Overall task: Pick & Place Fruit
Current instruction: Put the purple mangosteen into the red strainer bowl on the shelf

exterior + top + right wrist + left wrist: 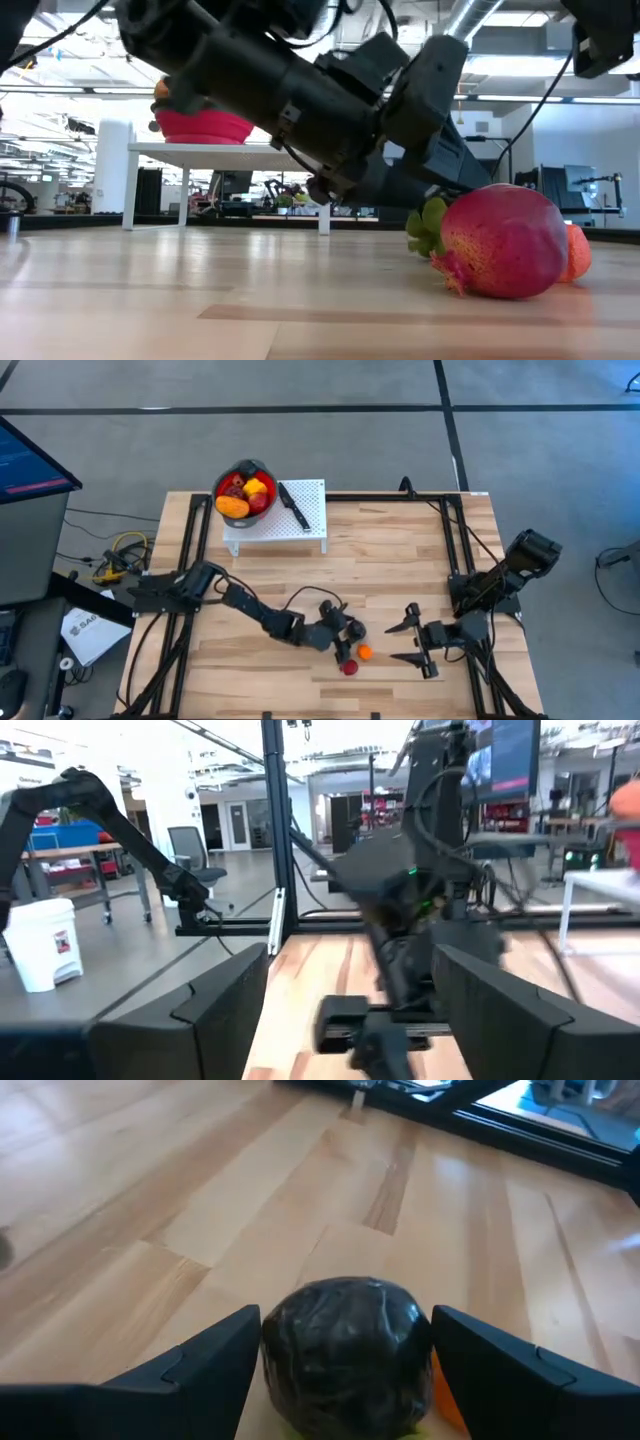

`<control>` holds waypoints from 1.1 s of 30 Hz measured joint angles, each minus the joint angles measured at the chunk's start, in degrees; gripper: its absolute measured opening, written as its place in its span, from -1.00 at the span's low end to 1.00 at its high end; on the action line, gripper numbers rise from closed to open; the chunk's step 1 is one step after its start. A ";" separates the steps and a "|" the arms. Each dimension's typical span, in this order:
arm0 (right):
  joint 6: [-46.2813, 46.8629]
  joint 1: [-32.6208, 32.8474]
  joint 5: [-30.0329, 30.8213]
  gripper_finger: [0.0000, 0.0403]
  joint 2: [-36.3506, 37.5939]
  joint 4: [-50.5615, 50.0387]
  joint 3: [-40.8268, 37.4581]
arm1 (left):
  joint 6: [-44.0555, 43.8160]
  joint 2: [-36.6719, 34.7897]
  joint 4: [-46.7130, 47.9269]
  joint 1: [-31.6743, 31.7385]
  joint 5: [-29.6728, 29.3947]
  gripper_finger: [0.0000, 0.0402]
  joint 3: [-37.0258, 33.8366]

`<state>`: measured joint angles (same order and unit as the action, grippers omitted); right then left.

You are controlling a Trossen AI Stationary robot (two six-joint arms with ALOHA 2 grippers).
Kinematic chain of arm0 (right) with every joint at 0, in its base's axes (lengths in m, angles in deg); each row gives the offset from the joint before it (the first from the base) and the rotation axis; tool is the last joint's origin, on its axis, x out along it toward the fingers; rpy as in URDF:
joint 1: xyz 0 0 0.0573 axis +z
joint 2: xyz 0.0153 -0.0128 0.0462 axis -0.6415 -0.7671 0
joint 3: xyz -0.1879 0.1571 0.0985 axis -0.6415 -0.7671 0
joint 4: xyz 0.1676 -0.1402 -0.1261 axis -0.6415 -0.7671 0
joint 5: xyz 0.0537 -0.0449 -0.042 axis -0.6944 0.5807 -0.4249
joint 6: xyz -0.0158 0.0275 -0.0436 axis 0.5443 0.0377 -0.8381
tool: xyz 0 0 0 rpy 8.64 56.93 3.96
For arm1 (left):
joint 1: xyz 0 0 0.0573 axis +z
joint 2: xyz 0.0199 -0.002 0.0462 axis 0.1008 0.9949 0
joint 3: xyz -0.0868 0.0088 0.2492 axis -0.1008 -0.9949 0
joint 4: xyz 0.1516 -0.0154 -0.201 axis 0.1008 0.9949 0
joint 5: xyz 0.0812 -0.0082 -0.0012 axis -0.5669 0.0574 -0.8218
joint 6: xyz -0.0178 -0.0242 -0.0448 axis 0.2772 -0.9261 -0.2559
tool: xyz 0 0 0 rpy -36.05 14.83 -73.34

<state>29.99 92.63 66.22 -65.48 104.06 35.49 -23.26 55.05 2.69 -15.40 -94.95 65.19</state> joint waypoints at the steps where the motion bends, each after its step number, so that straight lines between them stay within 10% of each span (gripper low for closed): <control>1: 1.06 -0.14 0.00 0.37 0.00 -0.79 0.00 | -0.01 0.00 0.03 0.54 0.86 0.42 0.01; 14: 15.38 -5.13 -0.79 0.37 -0.04 -21.40 0.19 | 3.12 -1.85 3.13 3.16 10.99 0.19 0.00; 25: 2.36 -11.72 -14.12 0.37 -0.04 -32.99 5.70 | -1.07 -14.52 13.30 6.22 23.37 0.14 0.04; 33: -2.10 -16.41 -10.32 0.37 0.00 -33.45 8.47 | -1.41 -21.25 20.68 6.22 23.04 0.14 0.00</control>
<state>27.88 76.22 55.91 -65.48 70.61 43.96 -24.68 33.80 23.37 -9.18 -71.91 65.19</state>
